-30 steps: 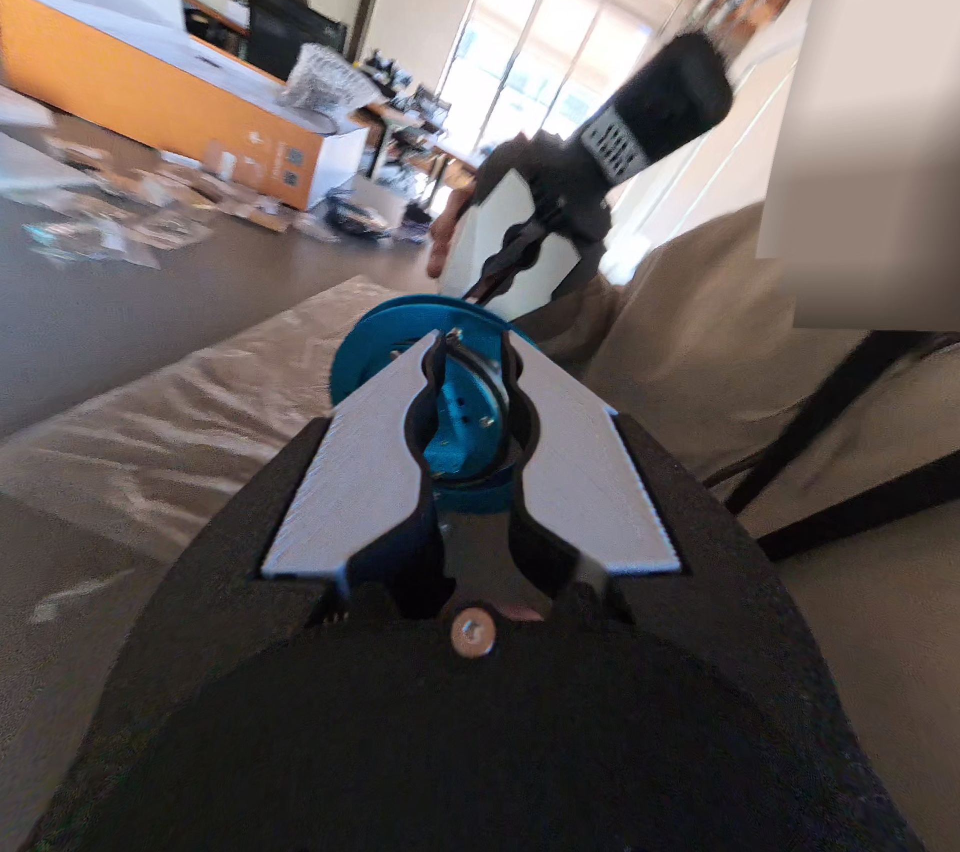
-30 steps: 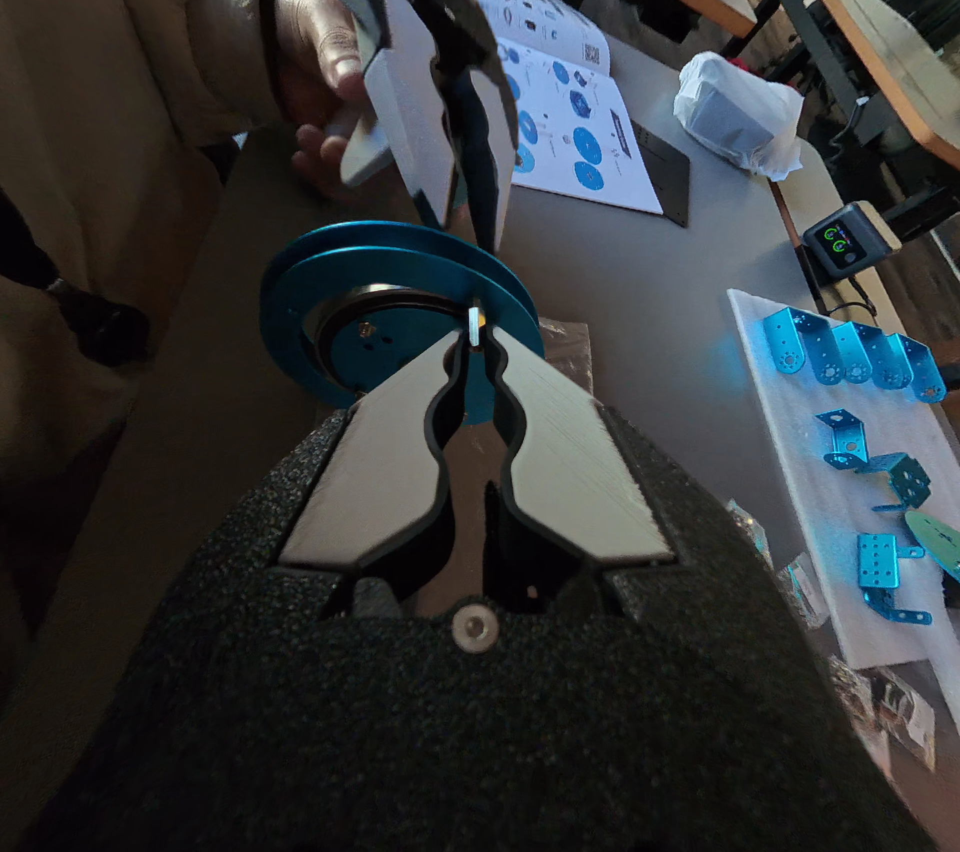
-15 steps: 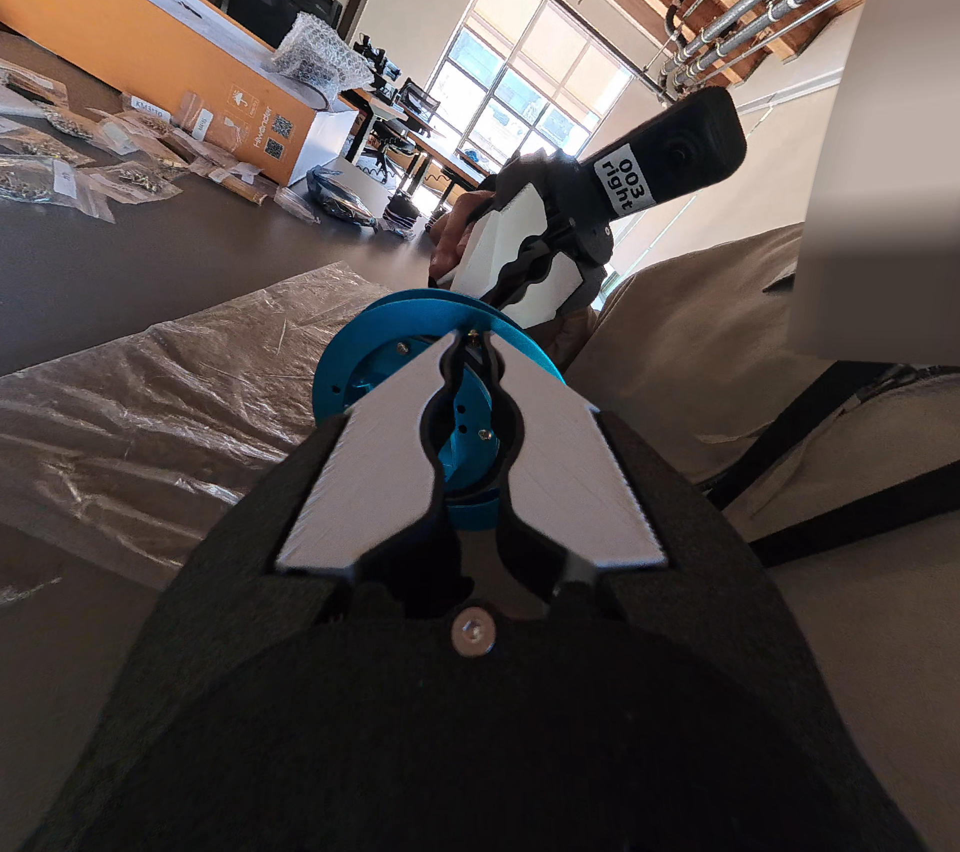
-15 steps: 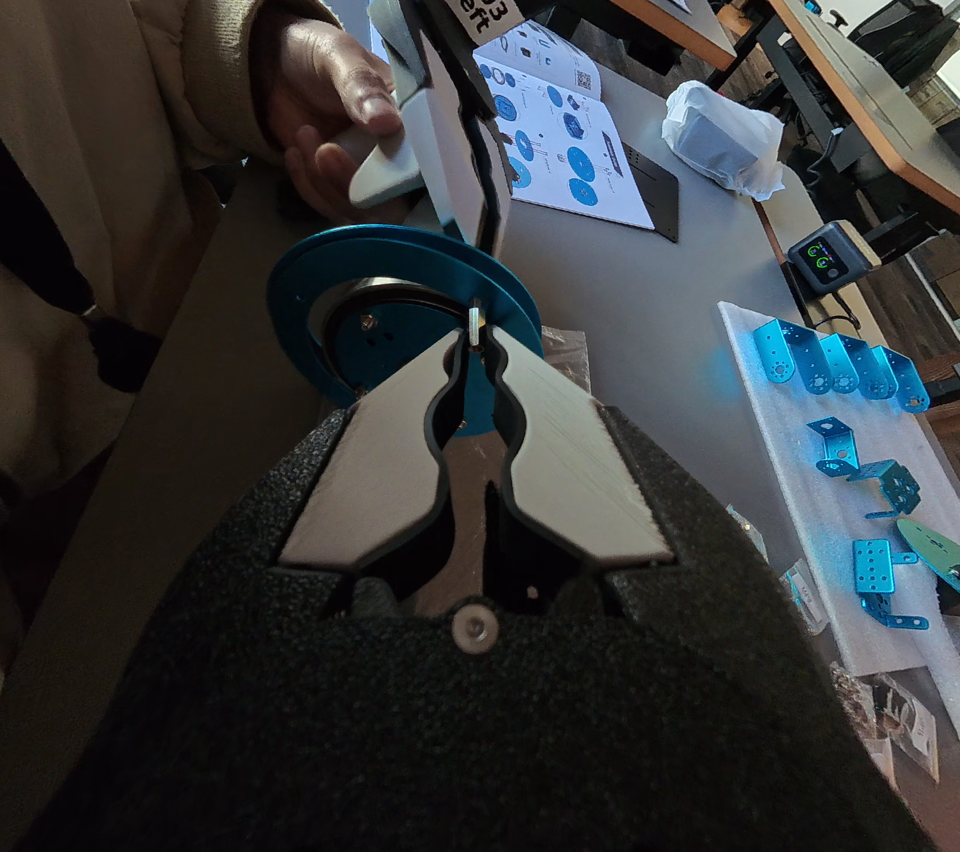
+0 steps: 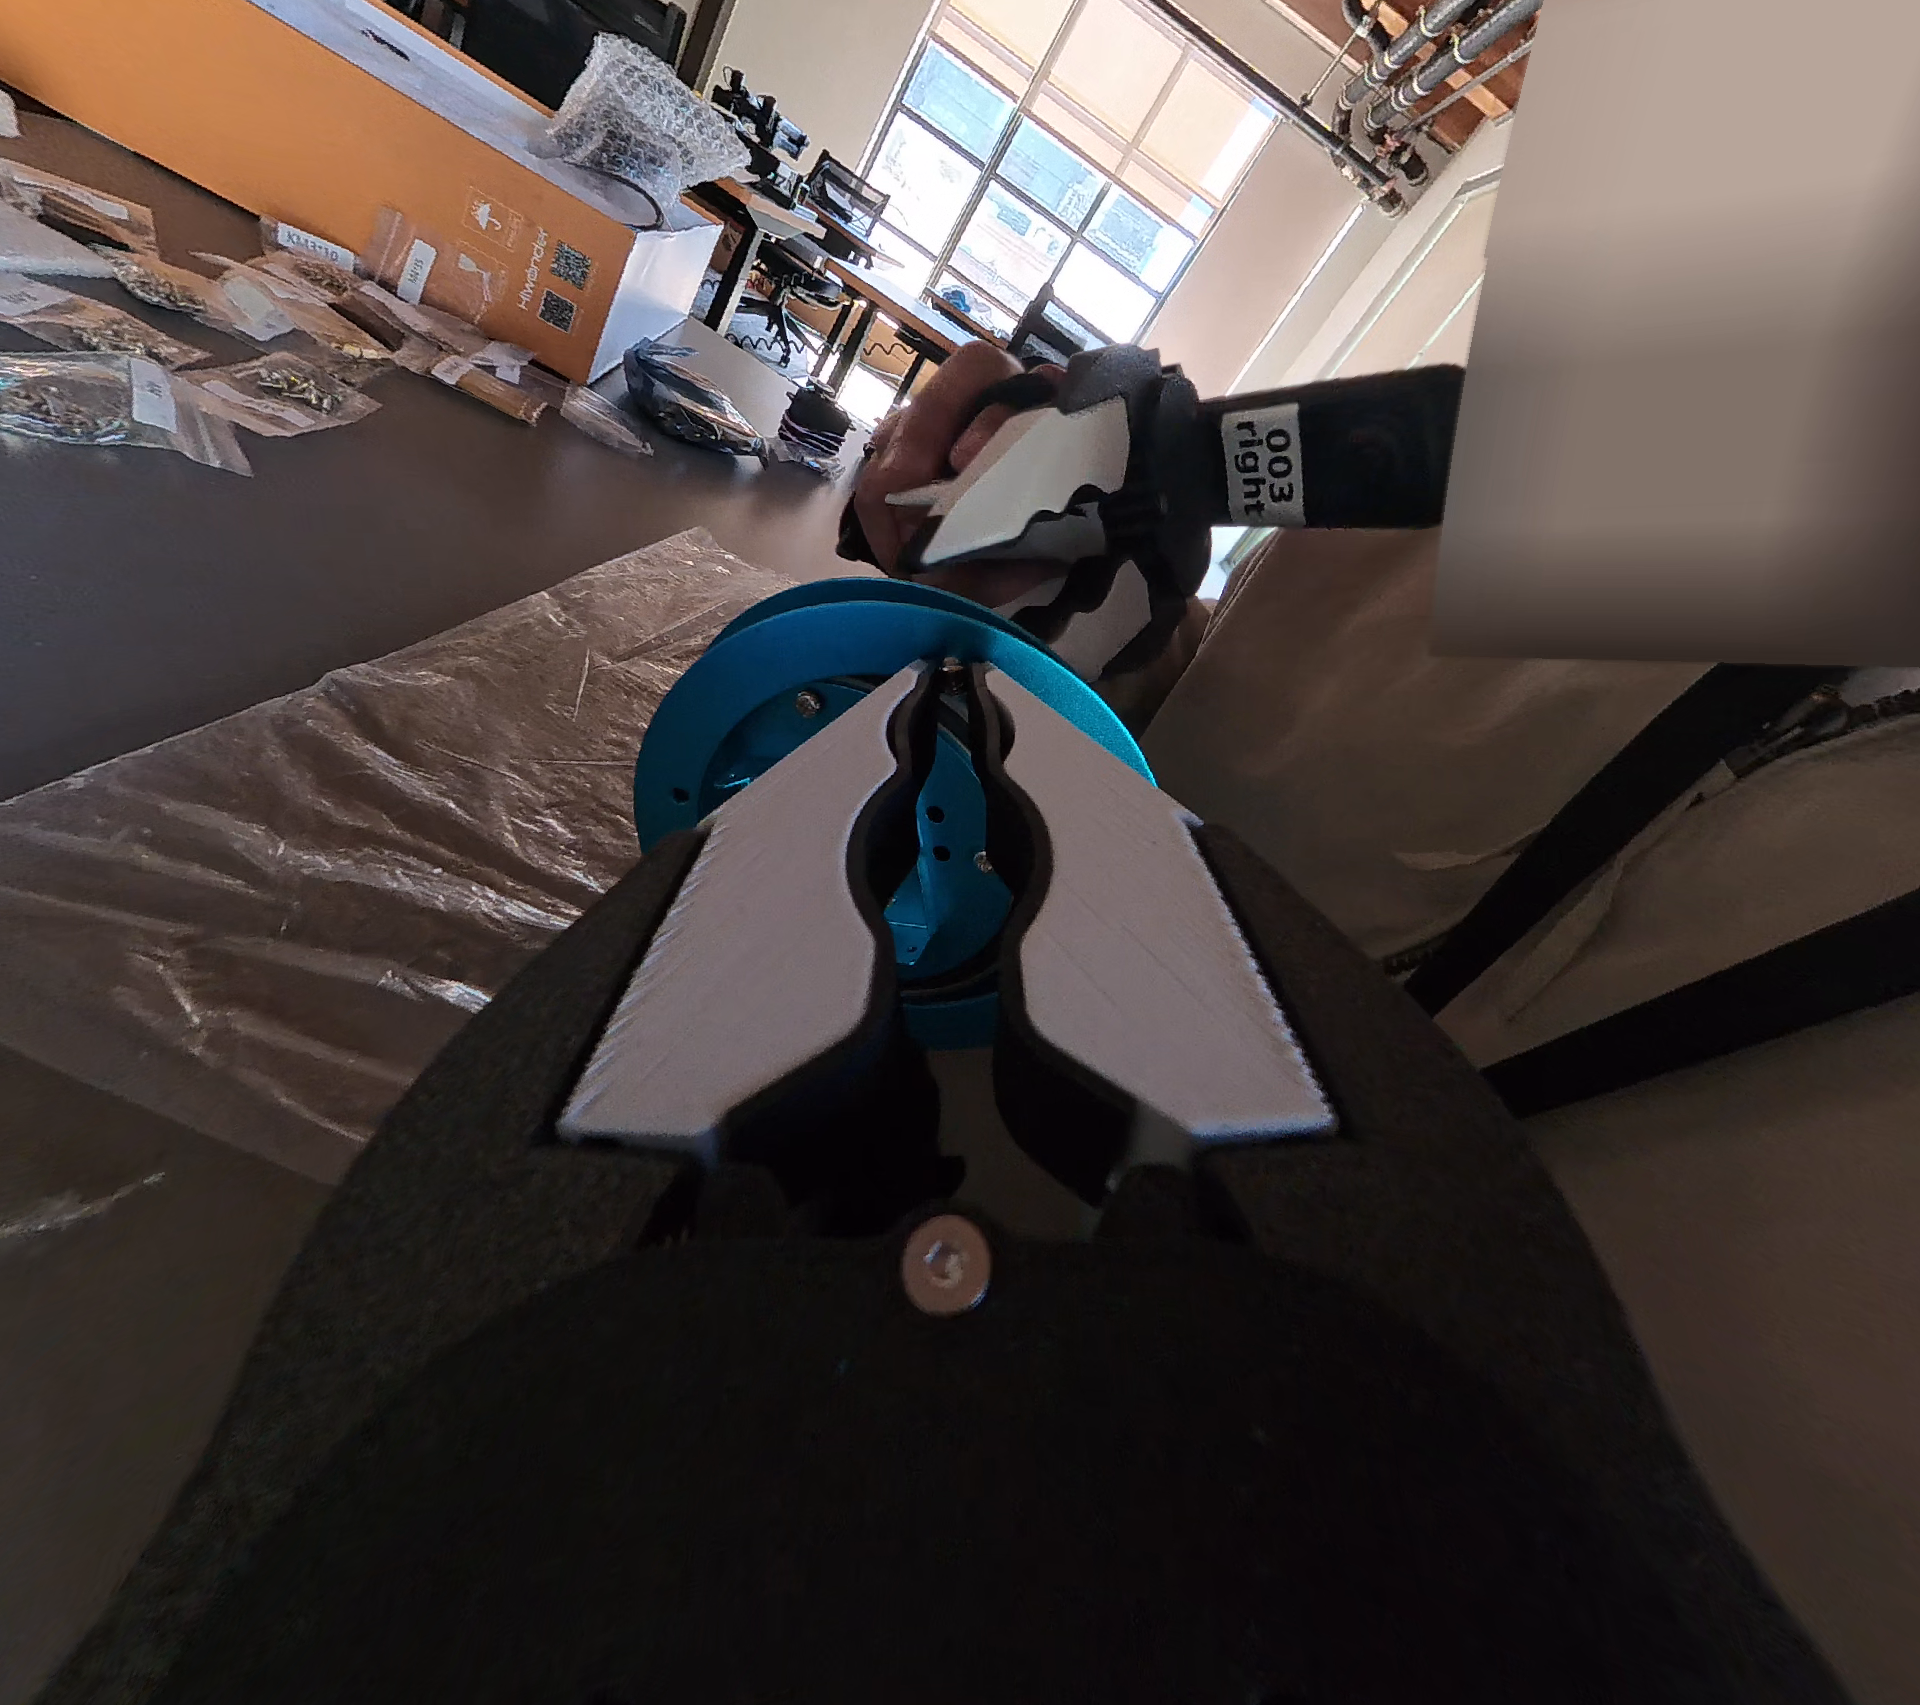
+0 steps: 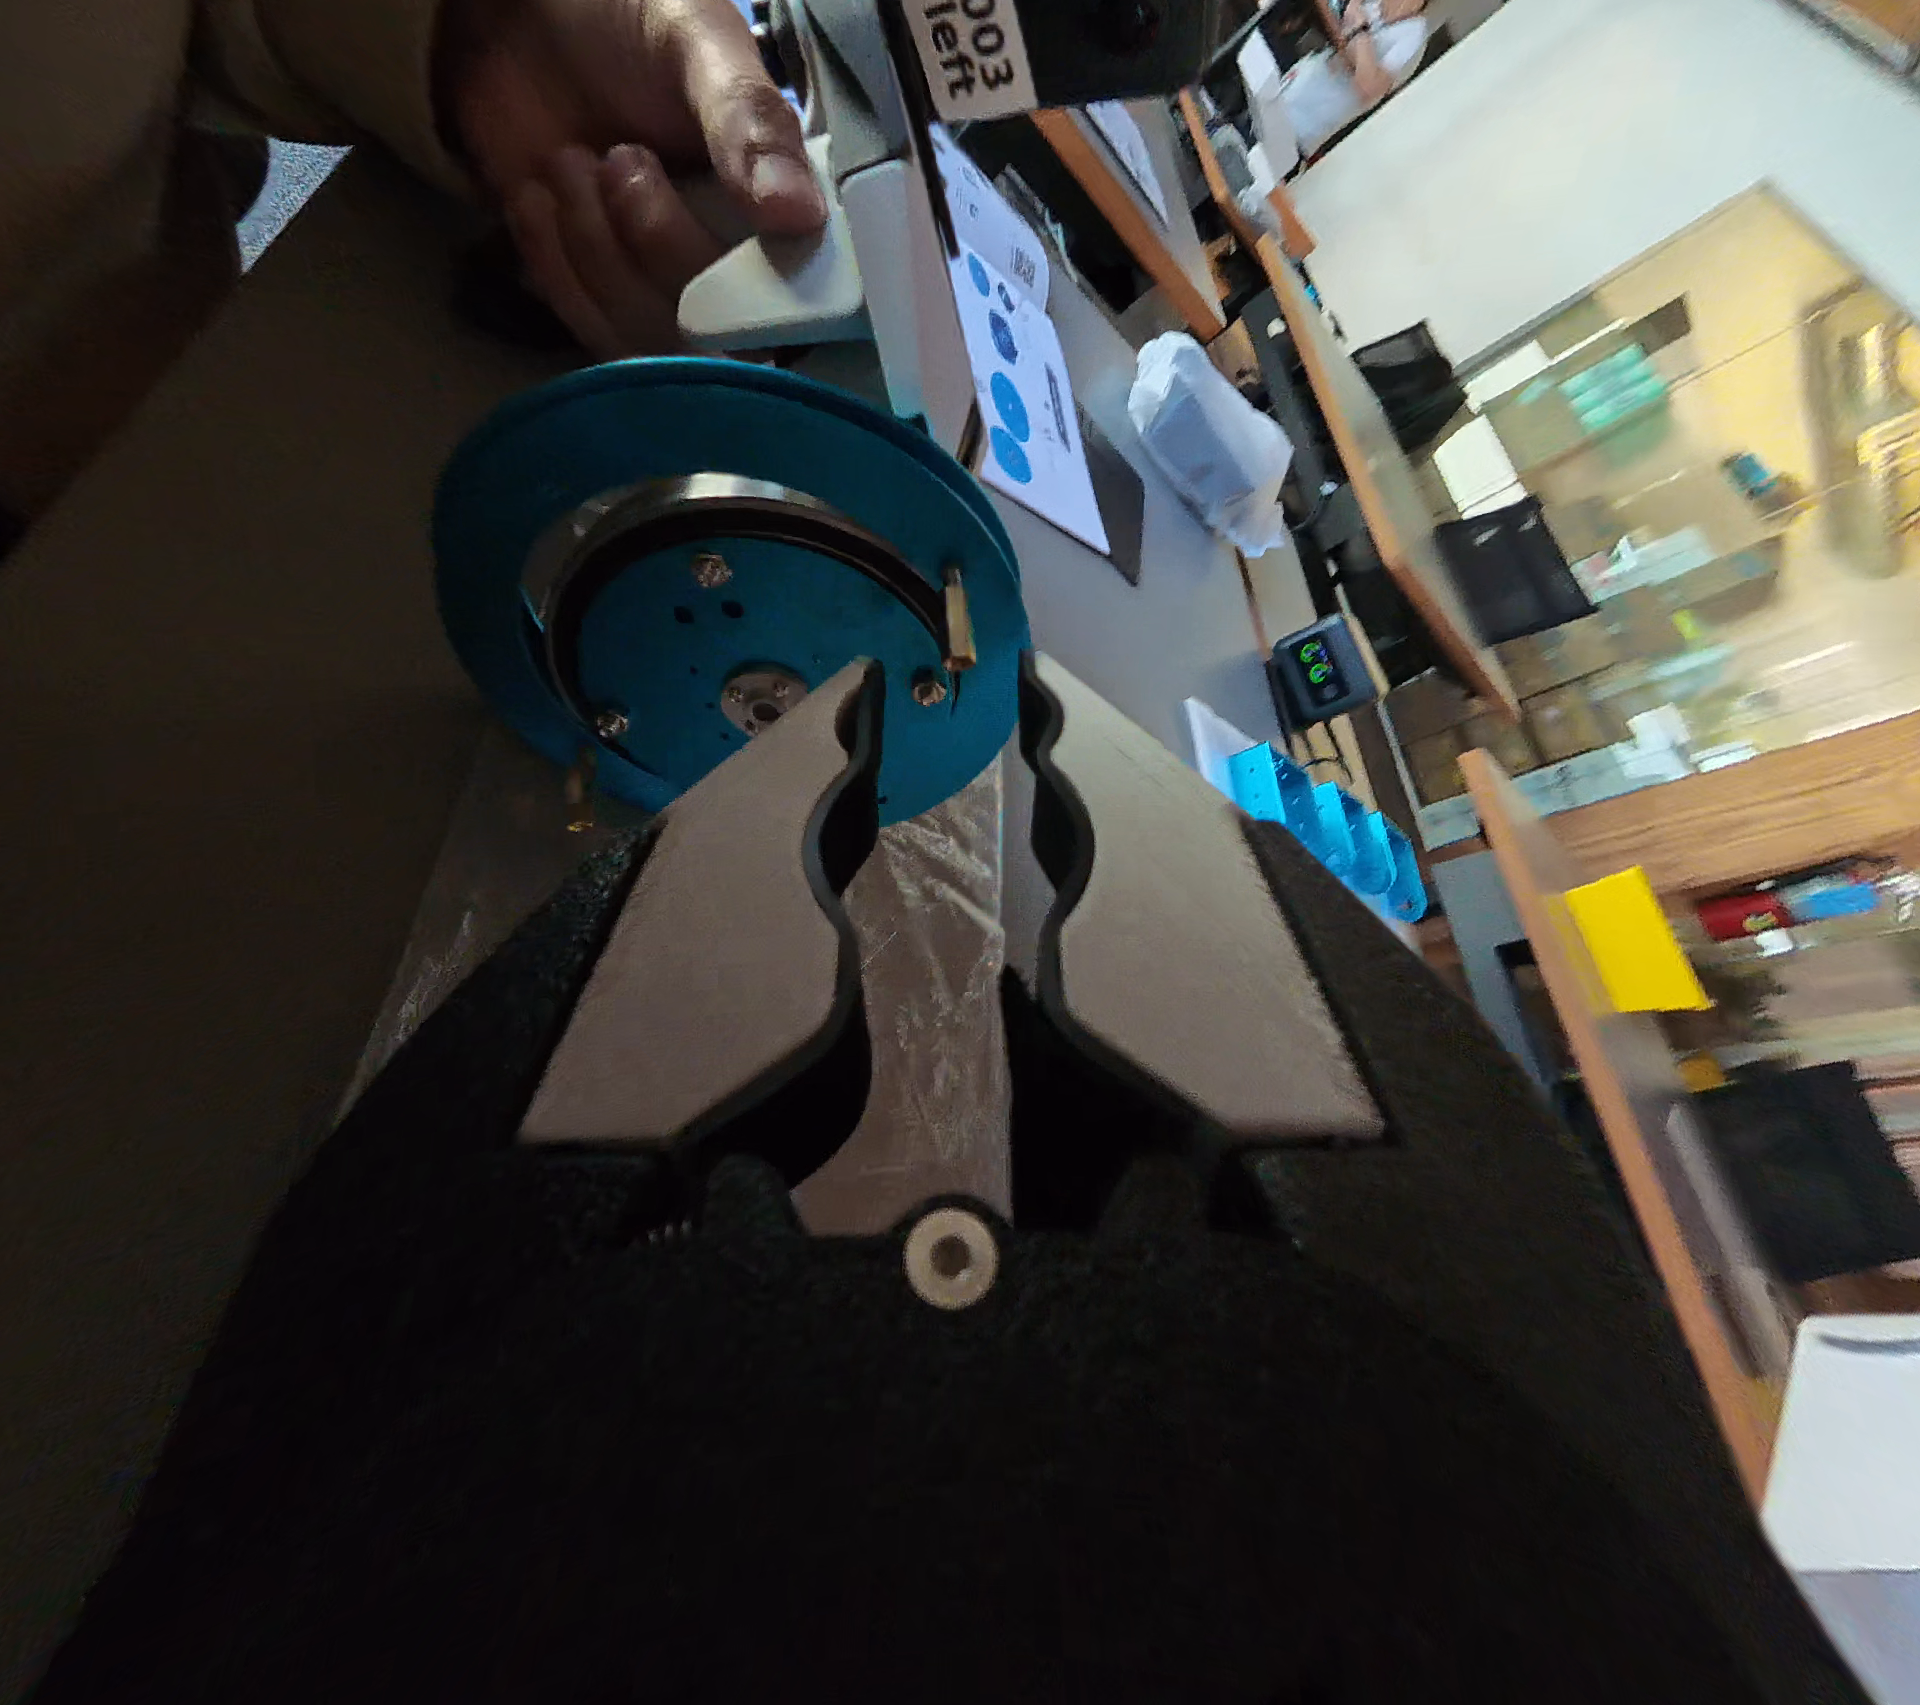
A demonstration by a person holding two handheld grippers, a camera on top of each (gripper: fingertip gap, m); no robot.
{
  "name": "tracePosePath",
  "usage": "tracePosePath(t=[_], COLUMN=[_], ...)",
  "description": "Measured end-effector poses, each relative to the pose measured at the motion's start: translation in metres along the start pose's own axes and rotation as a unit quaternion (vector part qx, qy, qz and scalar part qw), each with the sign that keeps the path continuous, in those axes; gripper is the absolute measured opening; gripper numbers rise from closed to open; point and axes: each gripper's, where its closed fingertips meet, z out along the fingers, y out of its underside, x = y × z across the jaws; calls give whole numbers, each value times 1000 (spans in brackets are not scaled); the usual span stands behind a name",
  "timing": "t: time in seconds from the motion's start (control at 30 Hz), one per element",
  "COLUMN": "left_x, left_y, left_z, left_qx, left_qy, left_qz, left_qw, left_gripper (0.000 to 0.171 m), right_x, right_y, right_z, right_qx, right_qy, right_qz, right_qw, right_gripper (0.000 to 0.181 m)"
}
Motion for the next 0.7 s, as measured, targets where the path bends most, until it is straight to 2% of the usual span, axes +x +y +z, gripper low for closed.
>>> tracePosePath(t=[0.17,0.33,0.53,0.7], left_x=[-1,-1,0,4], left_y=[0,0,-1,1], left_z=[0,0,0,1], left_qx=[1,2,1,-6], left_qy=[-1,-2,-8,-12], left_qz=[-6,-4,12,43], left_qw=[1000,1000,1000,999], left_gripper=[3,3,3,3], right_x=[0,3,2,-2], right_y=[-4,-3,-3,-5], right_z=[2,3,3,0], right_qx=[4,2,-8,-26], right_qy=[40,64,31,-44], right_qz=[-66,-91,-49,52], right_qw=[997,994,998,997], right_gripper=[24,7,5,5])
